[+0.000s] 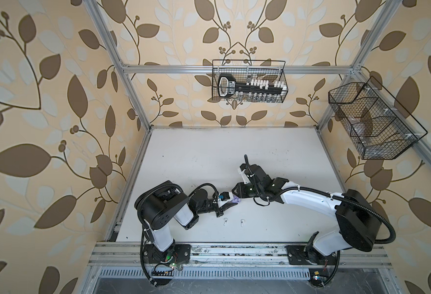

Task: Insert wireless bluetooth earbuds into charging case
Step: Close the charging case.

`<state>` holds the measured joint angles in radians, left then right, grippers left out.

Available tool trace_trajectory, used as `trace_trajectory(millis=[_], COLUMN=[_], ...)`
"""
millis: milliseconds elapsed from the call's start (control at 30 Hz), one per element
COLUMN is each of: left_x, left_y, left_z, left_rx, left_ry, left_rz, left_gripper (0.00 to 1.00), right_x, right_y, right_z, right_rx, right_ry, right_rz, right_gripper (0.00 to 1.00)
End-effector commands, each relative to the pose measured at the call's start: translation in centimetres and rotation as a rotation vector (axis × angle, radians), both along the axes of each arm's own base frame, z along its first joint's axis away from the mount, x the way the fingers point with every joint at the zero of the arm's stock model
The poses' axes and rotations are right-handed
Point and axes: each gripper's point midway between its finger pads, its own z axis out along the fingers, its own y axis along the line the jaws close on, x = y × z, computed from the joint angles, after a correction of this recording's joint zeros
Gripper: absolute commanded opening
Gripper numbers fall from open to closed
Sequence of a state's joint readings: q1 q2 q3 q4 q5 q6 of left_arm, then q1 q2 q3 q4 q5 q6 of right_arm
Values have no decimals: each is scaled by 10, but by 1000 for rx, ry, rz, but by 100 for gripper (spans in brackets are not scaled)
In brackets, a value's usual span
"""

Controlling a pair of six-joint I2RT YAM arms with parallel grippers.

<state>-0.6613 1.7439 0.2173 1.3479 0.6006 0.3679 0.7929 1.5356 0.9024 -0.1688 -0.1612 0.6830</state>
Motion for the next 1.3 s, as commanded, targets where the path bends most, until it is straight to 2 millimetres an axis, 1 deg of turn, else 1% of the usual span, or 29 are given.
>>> trace_trajectory(millis=[0, 400, 633, 867, 933, 1033, 1167, 1267], left_x=[1, 7, 11, 12, 13, 14, 16, 24], left_y=[-4, -3, -3, -2, -2, -2, -2, -1], left_z=[16, 17, 18, 18, 17, 18, 19, 23], left_rx=[-42, -44, -46, -45, -44, -45, -49, -63], left_ry=[-80, -76, -77, -75, -73, -72, -68, -50], left_rz=[-13, 17, 34, 40, 43, 49, 62, 106], left_gripper=[12, 12, 12, 12, 12, 12, 12, 12], right_x=[-13, -27, -41, -43, -40, -35, -33, -36], right_y=[8, -3, -5, -10, -16, -33, -66, -97], right_z=[-4, -4, -13, -4, 2, 11, 20, 22], right_rx=[-10, -9, -14, 2, 43, 65, 87, 50], right_ry=[31, 8, 8, -33, -4, -33, -67, -103], right_rz=[53, 57, 81, 71, -27, -90, -183, -258], right_gripper=[30, 30, 30, 30, 30, 33, 37, 41])
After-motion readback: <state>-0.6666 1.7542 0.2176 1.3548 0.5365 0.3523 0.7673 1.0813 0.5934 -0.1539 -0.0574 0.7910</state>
